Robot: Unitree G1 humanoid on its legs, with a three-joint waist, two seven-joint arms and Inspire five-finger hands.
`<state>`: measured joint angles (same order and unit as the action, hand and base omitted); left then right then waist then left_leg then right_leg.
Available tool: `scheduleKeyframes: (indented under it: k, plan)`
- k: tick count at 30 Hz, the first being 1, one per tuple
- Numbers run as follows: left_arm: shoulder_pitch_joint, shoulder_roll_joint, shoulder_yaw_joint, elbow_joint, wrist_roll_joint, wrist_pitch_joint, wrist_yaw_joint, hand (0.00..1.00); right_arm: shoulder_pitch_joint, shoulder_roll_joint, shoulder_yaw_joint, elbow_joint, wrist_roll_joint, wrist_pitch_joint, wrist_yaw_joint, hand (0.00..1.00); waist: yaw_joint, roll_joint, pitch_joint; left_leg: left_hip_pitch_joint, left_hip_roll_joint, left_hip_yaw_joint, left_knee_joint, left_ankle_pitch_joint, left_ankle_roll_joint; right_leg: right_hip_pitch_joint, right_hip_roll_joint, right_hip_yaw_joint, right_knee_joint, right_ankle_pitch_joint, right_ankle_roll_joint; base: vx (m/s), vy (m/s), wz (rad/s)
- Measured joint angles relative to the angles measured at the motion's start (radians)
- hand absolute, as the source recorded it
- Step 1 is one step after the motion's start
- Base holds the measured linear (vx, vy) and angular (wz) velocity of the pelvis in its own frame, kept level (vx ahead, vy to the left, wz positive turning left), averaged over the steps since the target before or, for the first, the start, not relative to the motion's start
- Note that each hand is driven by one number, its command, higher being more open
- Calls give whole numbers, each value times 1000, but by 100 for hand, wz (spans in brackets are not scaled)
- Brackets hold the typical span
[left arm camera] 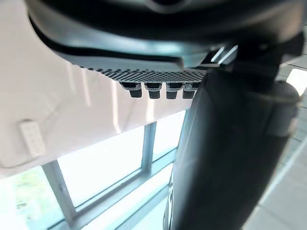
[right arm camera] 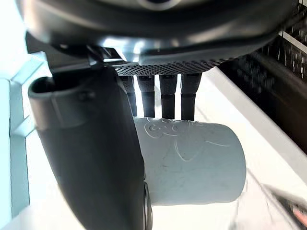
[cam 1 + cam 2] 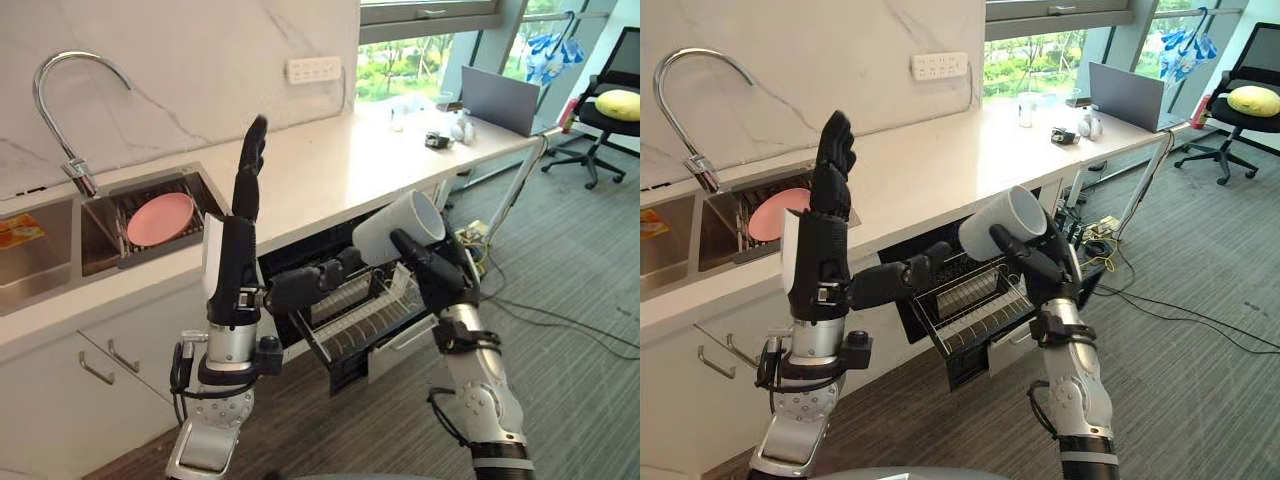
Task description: Walk over to the sink, pick up the cup, carry it to the dishwasher, place the cup inside the dishwasher, then close the dishwasher door
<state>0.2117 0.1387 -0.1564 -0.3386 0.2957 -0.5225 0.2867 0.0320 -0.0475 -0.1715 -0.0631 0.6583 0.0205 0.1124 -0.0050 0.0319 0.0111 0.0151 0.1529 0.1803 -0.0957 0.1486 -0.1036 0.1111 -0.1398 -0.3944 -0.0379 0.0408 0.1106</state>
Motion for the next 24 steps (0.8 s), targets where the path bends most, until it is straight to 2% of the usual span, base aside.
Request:
scheduleKeyframes:
  k: [4,6,8,10,14,16,20,24]
  plan:
    - [97,-34,88,47,15,26,94,100,43,-1,-112,2,-50,0,1,0,7,-1,4,-17,-4,-32,0,2,2,2,-1,-29,-1,-5,0,27,-21,22]
    - [149,-81,194,114,-50,47,152,100,66,-8,-160,16,-92,0,5,0,9,-2,5,-22,-7,-49,0,3,2,11,-2,-51,0,-12,2,38,-28,26]
    - [183,-110,248,164,-101,66,176,100,71,-18,-178,34,-130,2,6,0,19,-3,5,-28,-10,-63,0,3,2,14,-4,-65,3,-17,4,22,-25,25]
    - [213,-126,266,218,-125,78,182,100,71,-42,-178,65,-178,15,10,0,29,-4,6,-39,-16,-88,0,3,2,17,-6,-87,7,-24,7,7,-21,35]
    - [236,-152,267,404,-166,100,165,100,32,-96,-176,190,-272,50,37,0,73,-7,7,-59,-26,-128,0,8,3,19,-13,-130,23,-37,11,-10,-9,32]
    - [251,-163,270,501,-180,110,163,100,-8,-127,-176,267,-300,61,49,0,80,-12,10,-76,-33,-156,0,15,5,20,-15,-158,24,-38,13,-23,-8,38]
    - [261,-157,298,648,-181,120,157,100,-119,-218,-168,431,-334,71,58,0,126,-34,28,-96,-34,-180,0,15,13,20,-12,-180,25,-39,12,-43,-4,19]
    - [263,-122,331,750,-198,138,151,100,-205,-290,-93,529,-352,73,52,0,140,-48,65,-102,-45,-225,0,24,12,26,-22,-222,65,-70,12,-34,-3,31]
